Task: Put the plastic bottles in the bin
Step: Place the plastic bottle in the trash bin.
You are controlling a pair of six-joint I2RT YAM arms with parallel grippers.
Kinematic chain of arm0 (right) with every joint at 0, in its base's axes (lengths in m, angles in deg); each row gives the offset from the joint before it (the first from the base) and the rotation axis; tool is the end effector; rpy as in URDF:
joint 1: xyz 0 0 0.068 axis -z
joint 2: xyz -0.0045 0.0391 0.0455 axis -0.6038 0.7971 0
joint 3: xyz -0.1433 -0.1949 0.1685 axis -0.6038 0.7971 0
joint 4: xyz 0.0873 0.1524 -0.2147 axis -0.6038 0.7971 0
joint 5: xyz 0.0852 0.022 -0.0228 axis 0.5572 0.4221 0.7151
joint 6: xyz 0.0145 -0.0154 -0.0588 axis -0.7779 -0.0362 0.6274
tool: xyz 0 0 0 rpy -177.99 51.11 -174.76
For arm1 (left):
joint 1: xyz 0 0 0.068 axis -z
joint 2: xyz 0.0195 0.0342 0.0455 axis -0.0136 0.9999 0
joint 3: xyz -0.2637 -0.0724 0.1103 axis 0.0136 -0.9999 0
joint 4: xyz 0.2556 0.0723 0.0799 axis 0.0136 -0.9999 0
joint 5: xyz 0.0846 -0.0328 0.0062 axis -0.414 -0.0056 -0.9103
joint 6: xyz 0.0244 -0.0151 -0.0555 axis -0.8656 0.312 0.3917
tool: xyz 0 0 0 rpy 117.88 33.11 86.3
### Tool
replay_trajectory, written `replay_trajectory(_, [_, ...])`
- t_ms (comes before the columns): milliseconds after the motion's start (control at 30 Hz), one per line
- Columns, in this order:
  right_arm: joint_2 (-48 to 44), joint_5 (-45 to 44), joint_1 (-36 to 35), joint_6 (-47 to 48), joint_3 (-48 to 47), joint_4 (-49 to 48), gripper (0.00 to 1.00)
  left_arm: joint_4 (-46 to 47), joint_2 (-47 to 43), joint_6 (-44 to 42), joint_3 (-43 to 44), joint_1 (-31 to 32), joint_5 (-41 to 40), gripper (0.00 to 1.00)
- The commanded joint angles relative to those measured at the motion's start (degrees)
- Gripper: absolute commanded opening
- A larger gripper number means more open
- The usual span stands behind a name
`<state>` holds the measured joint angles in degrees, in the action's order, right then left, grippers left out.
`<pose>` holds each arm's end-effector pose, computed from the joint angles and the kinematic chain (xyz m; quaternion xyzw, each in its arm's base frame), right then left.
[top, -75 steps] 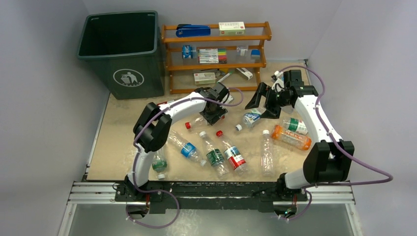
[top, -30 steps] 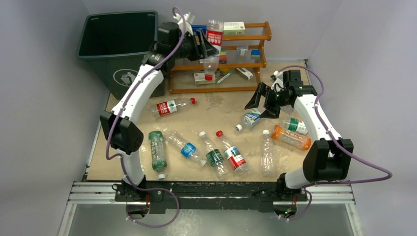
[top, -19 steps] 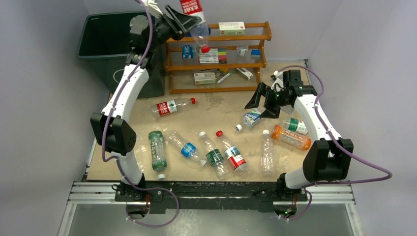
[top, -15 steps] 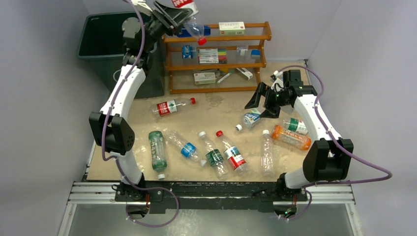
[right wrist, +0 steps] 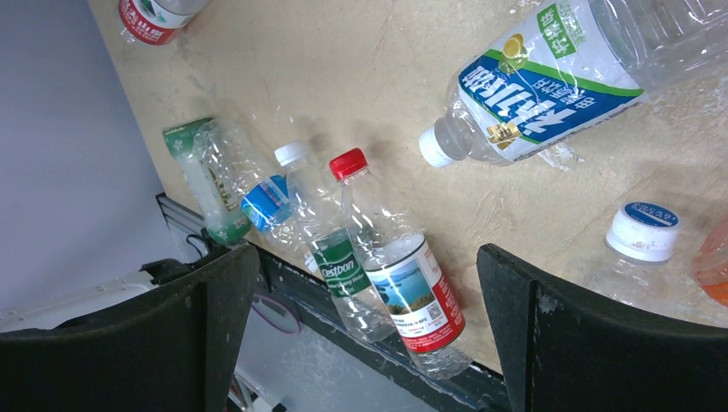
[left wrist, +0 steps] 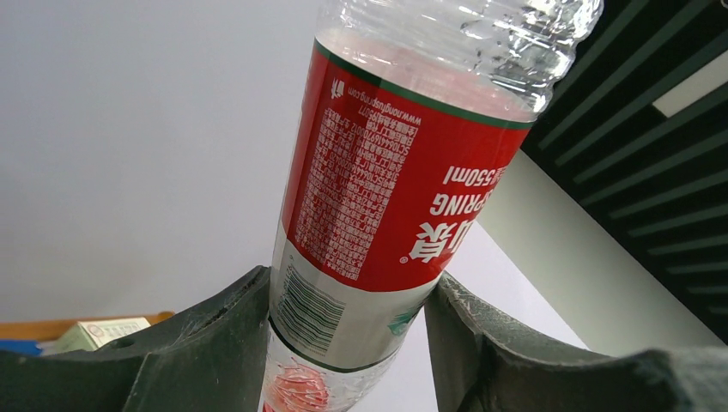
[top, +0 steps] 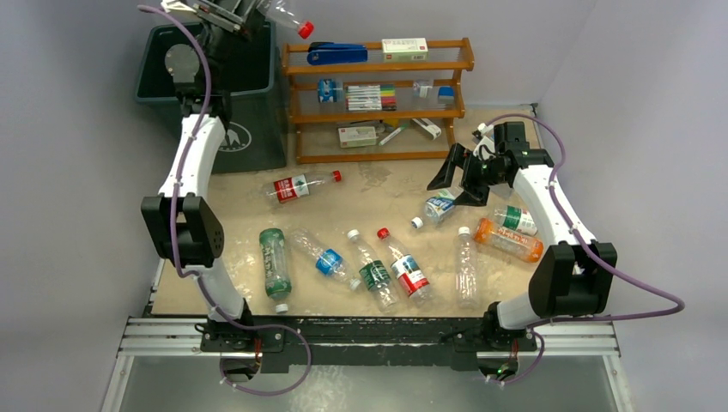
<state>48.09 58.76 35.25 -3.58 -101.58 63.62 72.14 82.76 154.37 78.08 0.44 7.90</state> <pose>0.3245 0.0363 0.3079 0.1014 0.9125 0.3286 0.2218 0.4436 -0.0188 0.5281 -0.1342 0.4214 -0.7063 0.5528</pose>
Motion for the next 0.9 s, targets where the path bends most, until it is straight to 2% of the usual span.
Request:
replay_trajectory(0, [-0.25, 1.5, -0.22, 0.75, -0.05, -0.62, 1.0, 0.4, -2.21, -1.99, -0.35, -3.78, -1.7, 0.5])
replay_trajectory(167, [-0.26, 1.54, -0.22, 0.76, 0.03, -0.55, 1.0, -10.3, -4.79, -12.75, 0.05, -7.93, -2.02, 0.53])
replay_trajectory(333, [-0.25, 1.5, -0.22, 0.87, -0.03, -0.51, 1.0, -27.37, -5.64, -27.62, 5.48, -9.74, -3.07, 0.54])
replay_trajectory(500, [-0.16, 1.39, -0.26, 0.93, -0.06, -0.59, 1.0, -43.41, -5.52, -42.62, 11.32, -10.13, -7.54, 0.55])
replay_trajectory(600, [0.01, 1.23, -0.25, 1.19, -0.15, -0.51, 1.0, -50.05, -5.84, -48.87, 13.07, -10.26, -10.71, 0.56])
replay_trajectory(867, [0.45, 0.29, -0.22, 1.58, -0.9, 0.37, 1.0, -58.52, -4.93, -60.22, 15.1, -10.23, -16.46, 0.59])
